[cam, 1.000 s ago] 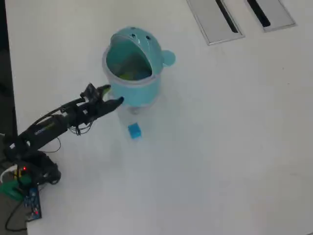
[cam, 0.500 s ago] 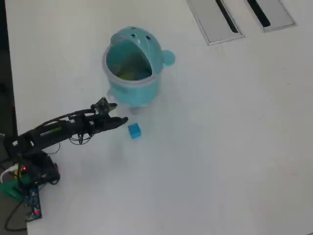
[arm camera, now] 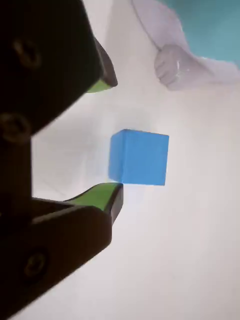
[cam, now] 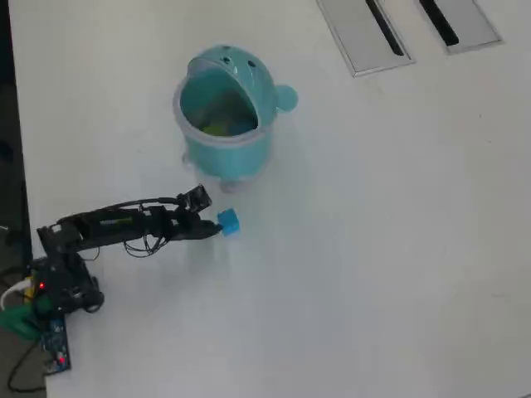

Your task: Grasp RGB lego blocks and put them in the bin one by one.

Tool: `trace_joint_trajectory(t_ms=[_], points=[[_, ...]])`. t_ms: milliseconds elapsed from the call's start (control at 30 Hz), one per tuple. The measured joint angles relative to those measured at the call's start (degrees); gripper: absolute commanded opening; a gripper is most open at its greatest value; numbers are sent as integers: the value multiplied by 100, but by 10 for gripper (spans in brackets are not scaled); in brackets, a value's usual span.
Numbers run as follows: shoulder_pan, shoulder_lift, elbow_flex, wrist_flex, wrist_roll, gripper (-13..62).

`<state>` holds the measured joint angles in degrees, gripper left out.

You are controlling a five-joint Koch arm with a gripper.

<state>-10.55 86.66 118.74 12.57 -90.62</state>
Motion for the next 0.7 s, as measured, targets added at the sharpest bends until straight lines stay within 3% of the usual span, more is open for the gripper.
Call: trace_joint_trajectory(t_ms=[700], points=[[185,-1063,-659,-606,-176,341]])
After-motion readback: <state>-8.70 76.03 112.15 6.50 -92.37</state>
